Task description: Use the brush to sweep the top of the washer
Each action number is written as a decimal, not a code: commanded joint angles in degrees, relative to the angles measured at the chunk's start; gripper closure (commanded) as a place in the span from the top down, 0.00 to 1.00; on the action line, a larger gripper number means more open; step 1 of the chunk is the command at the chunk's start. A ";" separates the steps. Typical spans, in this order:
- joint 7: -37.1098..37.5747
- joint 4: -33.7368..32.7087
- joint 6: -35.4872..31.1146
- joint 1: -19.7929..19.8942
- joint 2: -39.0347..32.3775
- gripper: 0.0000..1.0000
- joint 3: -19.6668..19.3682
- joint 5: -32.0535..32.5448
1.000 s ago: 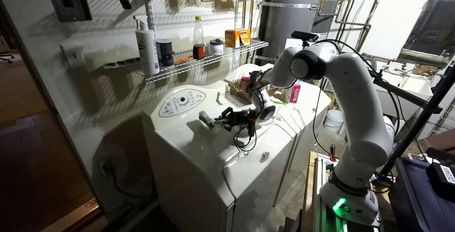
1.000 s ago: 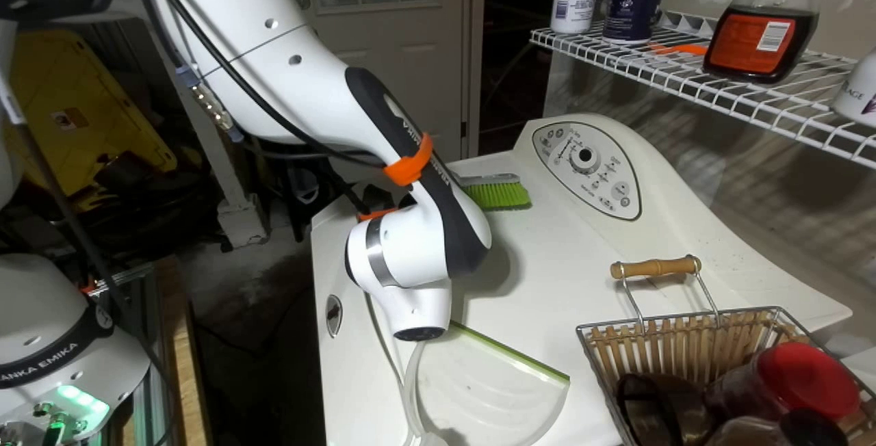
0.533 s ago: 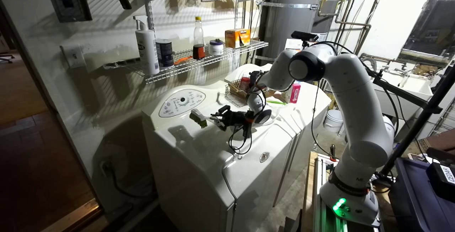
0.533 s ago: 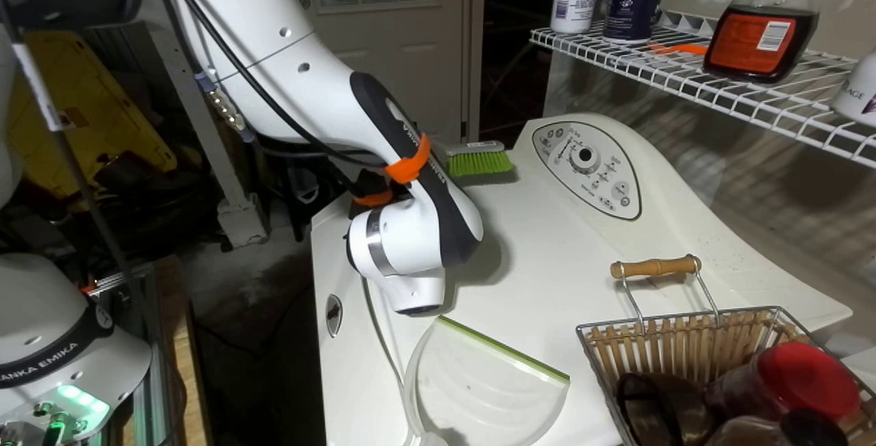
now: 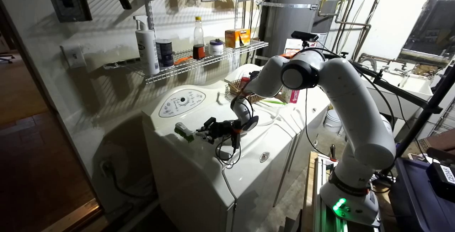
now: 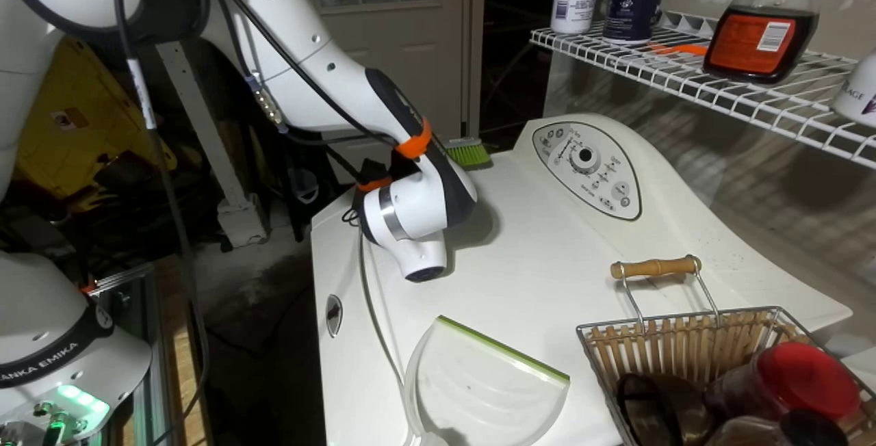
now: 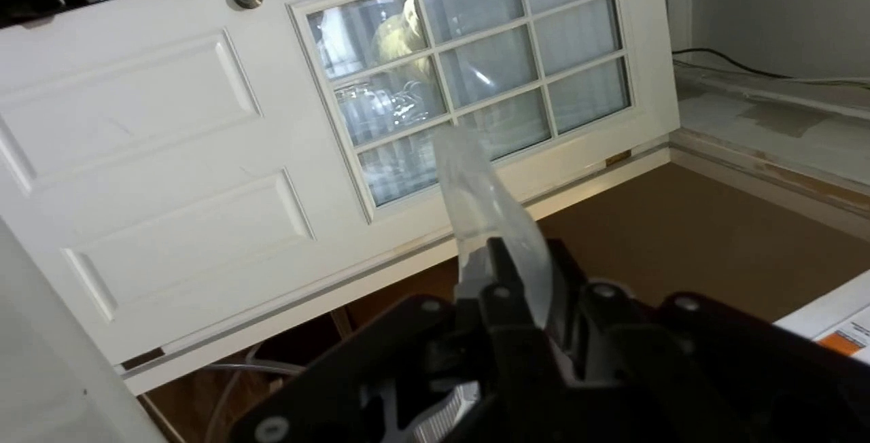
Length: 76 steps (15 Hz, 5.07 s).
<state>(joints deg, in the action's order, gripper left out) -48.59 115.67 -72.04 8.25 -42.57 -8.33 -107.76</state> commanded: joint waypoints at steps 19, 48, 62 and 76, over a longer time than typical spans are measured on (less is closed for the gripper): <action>5.41 2.63 -18.30 0.00 3.00 0.04 -6.98 7.53; 8.00 11.37 -1.00 5.15 15.98 0.04 -4.36 12.56; -4.14 5.62 -10.83 -1.65 4.64 0.04 -1.34 9.84; 3.48 6.77 -20.65 1.63 6.30 0.04 -5.32 8.97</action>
<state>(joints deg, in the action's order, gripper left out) -47.45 121.69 -90.02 8.40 -35.52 -12.20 -98.62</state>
